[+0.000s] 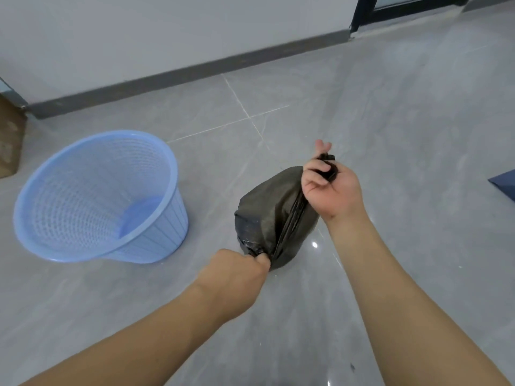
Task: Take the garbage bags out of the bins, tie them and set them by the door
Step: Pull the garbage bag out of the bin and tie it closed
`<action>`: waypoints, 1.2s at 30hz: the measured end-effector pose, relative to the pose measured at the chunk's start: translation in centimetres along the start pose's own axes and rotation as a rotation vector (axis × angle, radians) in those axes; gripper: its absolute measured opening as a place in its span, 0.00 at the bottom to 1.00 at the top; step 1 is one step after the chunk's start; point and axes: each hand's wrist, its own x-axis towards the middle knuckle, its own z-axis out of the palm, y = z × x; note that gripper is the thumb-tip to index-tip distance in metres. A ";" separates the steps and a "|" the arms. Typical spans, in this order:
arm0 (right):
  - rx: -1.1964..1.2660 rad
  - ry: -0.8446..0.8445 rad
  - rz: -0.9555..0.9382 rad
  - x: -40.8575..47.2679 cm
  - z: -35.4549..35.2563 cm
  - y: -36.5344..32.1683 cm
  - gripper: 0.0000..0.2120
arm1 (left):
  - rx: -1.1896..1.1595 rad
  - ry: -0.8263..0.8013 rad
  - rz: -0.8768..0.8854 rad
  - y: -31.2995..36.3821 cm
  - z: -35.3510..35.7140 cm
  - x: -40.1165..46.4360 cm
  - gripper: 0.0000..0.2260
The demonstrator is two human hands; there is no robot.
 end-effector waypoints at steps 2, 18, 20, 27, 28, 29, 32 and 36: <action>-0.095 0.053 0.016 -0.3 0.4 -0.4 0.24 | 0.012 -0.010 -0.008 -0.6 -0.4 -0.1 0.12; -1.567 0.029 0.283 -4.7 -0.9 3.8 0.23 | -0.520 0.216 -0.157 -9.2 -4.6 -3.2 0.08; -1.440 0.013 0.313 -5.0 -0.3 3.7 0.22 | -0.596 0.245 -0.160 -9.1 -5.2 -2.6 0.07; -1.301 0.043 0.293 -5.4 3.3 0.6 0.17 | -0.665 0.225 -0.129 -8.3 -6.5 -2.0 0.07; -1.411 0.034 0.315 -5.7 3.4 0.8 0.18 | -0.706 0.232 -0.132 -8.2 -6.7 -2.1 0.07; -1.481 0.020 0.352 -6.1 3.4 1.4 0.20 | -0.754 0.240 -0.138 -8.2 -6.9 -2.2 0.07; -1.565 -0.052 0.509 -7.1 2.9 3.2 0.19 | -0.865 0.245 -0.147 -7.8 -7.3 -2.2 0.07; -1.691 -0.145 0.558 -7.7 2.1 5.0 0.11 | -1.043 0.191 -0.165 -7.2 -7.7 -1.8 0.08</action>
